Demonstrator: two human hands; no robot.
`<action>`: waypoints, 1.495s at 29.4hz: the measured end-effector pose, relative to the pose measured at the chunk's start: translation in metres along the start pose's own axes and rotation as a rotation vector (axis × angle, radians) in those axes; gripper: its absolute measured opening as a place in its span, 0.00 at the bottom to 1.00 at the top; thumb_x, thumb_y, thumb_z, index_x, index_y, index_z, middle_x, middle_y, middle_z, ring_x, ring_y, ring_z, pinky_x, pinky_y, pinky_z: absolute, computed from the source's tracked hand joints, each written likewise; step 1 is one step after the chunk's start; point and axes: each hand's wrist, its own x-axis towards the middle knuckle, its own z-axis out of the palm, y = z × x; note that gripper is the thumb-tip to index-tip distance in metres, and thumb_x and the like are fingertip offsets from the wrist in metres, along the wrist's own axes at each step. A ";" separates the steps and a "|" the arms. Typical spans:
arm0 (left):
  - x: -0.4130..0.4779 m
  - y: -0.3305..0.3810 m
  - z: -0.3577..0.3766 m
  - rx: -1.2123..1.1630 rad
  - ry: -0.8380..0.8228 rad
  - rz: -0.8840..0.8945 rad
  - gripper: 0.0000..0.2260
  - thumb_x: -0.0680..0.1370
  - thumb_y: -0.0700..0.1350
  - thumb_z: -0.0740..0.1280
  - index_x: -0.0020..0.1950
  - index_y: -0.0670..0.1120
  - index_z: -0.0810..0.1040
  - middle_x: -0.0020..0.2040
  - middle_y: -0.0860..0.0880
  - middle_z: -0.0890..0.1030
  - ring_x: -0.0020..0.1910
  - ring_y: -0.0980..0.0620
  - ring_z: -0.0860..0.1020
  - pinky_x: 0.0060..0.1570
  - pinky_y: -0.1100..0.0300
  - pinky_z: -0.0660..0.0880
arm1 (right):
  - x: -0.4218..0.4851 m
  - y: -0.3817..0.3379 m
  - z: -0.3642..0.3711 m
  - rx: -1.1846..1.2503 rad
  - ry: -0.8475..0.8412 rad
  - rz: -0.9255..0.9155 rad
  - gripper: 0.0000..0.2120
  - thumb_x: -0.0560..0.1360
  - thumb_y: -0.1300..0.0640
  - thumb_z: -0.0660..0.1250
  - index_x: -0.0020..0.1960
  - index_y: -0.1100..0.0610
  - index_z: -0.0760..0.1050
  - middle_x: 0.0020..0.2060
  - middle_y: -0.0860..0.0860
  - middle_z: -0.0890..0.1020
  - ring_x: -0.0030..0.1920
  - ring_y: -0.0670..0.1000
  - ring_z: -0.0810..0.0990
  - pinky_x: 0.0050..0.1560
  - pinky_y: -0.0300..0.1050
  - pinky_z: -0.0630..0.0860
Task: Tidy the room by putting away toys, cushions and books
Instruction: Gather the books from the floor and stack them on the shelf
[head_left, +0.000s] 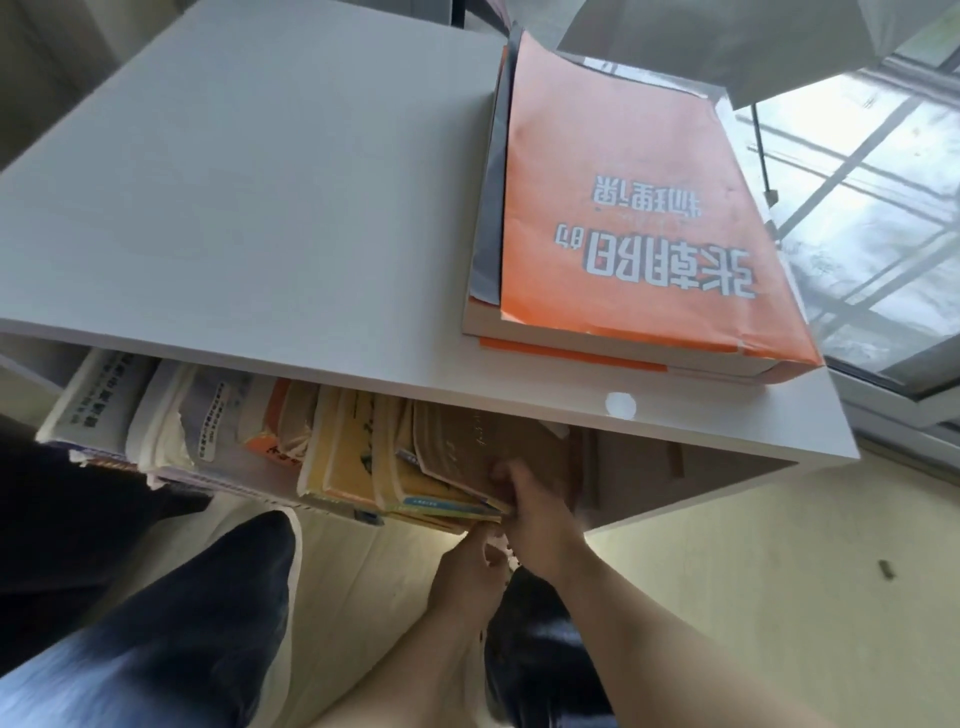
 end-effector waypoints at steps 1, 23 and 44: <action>-0.001 0.003 -0.006 0.014 0.000 -0.014 0.11 0.78 0.45 0.60 0.60 0.51 0.75 0.56 0.49 0.80 0.56 0.48 0.78 0.53 0.60 0.72 | 0.001 0.001 -0.001 -0.023 -0.001 -0.002 0.22 0.73 0.61 0.65 0.63 0.47 0.64 0.57 0.48 0.78 0.57 0.55 0.77 0.60 0.53 0.73; -0.167 0.111 -0.136 0.299 0.444 0.571 0.08 0.79 0.48 0.60 0.50 0.49 0.78 0.46 0.52 0.80 0.46 0.52 0.77 0.39 0.63 0.70 | -0.139 -0.120 -0.102 0.220 0.768 -0.320 0.09 0.78 0.57 0.62 0.54 0.56 0.78 0.45 0.53 0.84 0.45 0.55 0.80 0.45 0.45 0.76; -0.134 0.199 -0.174 -0.282 0.143 0.253 0.12 0.77 0.48 0.68 0.54 0.41 0.76 0.50 0.41 0.82 0.43 0.45 0.80 0.47 0.54 0.77 | -0.118 -0.115 -0.194 0.829 0.358 0.144 0.19 0.74 0.51 0.69 0.60 0.60 0.74 0.53 0.55 0.81 0.41 0.50 0.80 0.38 0.38 0.77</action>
